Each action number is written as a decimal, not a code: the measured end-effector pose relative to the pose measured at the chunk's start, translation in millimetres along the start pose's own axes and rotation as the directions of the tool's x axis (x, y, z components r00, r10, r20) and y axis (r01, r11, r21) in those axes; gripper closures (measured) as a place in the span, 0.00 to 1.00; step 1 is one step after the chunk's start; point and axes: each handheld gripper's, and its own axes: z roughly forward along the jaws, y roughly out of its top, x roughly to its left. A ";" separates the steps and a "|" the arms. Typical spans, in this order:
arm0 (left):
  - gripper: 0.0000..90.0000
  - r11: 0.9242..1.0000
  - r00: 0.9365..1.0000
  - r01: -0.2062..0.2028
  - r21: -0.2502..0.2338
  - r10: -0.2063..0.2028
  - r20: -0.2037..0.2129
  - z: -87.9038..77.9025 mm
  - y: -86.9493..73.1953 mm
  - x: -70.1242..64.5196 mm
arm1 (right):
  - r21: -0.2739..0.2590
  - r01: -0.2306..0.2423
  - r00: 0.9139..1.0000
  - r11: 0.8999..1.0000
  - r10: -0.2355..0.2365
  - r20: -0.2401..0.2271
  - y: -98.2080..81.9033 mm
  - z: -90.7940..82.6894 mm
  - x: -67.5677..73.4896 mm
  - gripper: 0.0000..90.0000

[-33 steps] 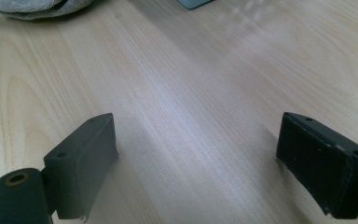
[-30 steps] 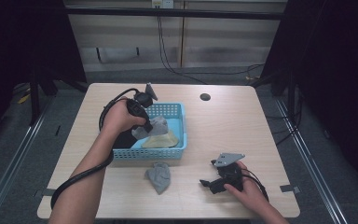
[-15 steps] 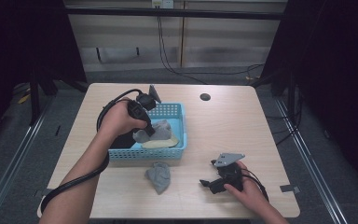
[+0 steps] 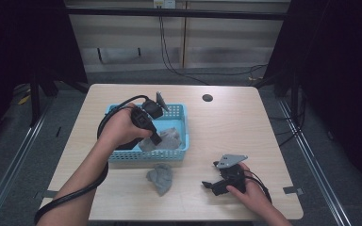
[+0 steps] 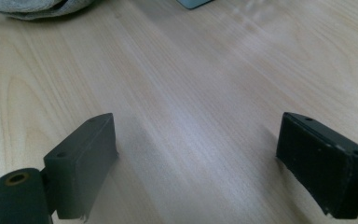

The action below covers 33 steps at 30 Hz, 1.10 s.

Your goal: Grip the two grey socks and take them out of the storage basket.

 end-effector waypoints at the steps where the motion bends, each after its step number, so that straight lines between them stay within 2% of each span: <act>1: 0.93 1.000 1.000 -0.003 -0.003 0.003 0.002 0.6 -0.5 -1.7 | -0.001 0.002 1.000 1.000 -0.002 0.001 -0.1 0.1 -0.1 0.13; 7: 0.93 0.999 0.999 -0.033 -0.002 0.033 -0.002 6.1 -5.2 -18.1 | -0.001 0.002 1.000 1.000 -0.002 0.001 -0.1 0.1 -0.1 0.13; 14: 0.93 0.997 0.997 -0.071 -0.004 0.071 0.010 20.1 -10.1 -30.7 | -0.001 0.001 1.000 1.000 -0.001 0.001 -0.1 0.1 0.0 0.13; 20: 0.93 0.996 0.996 -0.086 -0.003 0.086 0.032 35.9 -13.7 -36.1 | -0.001 0.001 1.000 1.000 -0.001 0.001 -0.1 0.1 0.0 0.13; 29: 0.92 0.996 0.995 -0.092 0.017 0.092 0.036 55.8 -19.5 -40.9 | 0.000 0.003 1.000 1.000 -0.003 0.001 -0.1 0.0 -0.1 0.13; 33: 0.92 0.995 0.995 -0.095 0.011 0.094 0.044 62.9 -22.4 -43.2 | 0.003 0.000 1.000 1.000 0.000 -0.001 -0.1 -0.1 0.1 0.13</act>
